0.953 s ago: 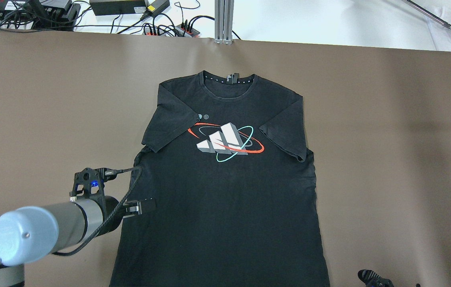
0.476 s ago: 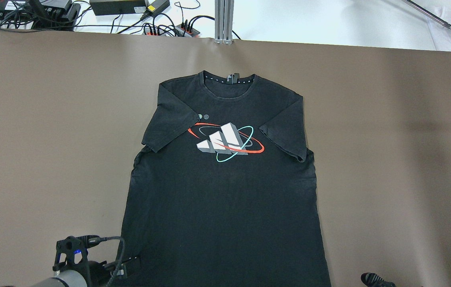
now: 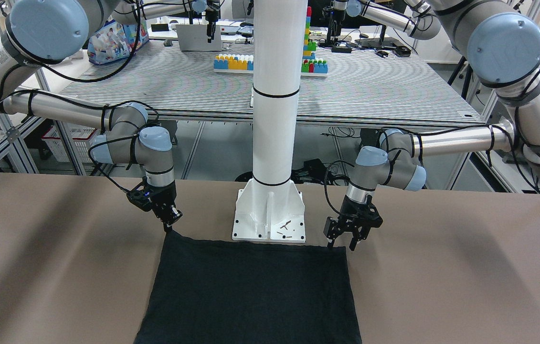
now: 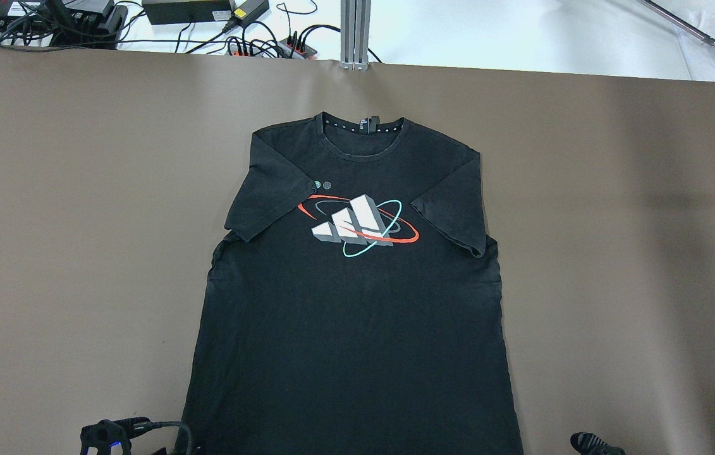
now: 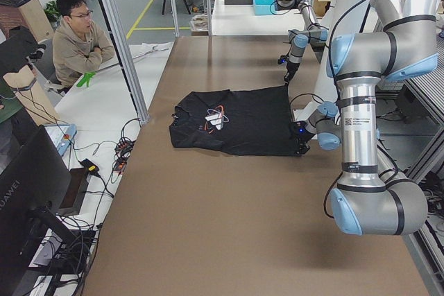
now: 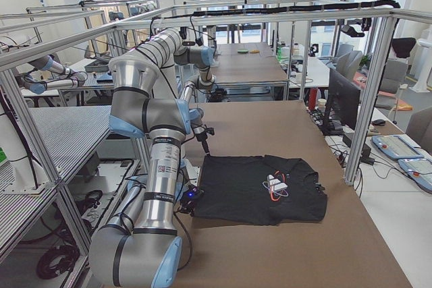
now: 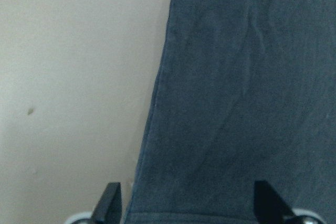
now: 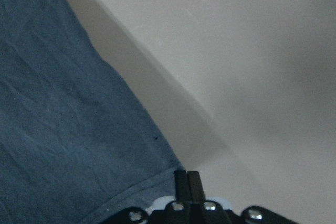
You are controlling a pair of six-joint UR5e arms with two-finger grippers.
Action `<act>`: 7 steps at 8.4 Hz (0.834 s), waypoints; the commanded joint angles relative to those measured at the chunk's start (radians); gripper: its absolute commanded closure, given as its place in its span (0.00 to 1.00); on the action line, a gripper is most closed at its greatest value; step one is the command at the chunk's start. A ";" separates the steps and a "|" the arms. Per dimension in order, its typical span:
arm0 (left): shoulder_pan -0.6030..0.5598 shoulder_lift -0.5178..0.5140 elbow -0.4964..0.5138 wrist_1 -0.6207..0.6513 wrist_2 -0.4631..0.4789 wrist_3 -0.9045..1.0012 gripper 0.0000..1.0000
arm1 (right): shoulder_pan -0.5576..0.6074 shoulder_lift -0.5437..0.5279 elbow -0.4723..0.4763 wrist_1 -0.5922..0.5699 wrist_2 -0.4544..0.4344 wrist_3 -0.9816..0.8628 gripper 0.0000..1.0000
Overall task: Fold clothes
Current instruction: 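Lower both grippers to the hem corners nearest the robot and grasp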
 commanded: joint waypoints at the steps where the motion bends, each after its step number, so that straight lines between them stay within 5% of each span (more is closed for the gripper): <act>1: 0.014 -0.003 0.029 -0.003 0.013 -0.015 0.39 | 0.000 0.006 0.000 0.000 -0.004 0.001 1.00; 2: 0.018 -0.003 0.031 -0.002 0.020 -0.016 0.51 | 0.000 0.007 0.001 0.000 -0.004 0.001 1.00; 7: 0.040 0.001 0.022 -0.001 0.024 -0.018 0.53 | 0.000 0.021 0.006 0.000 -0.001 0.001 1.00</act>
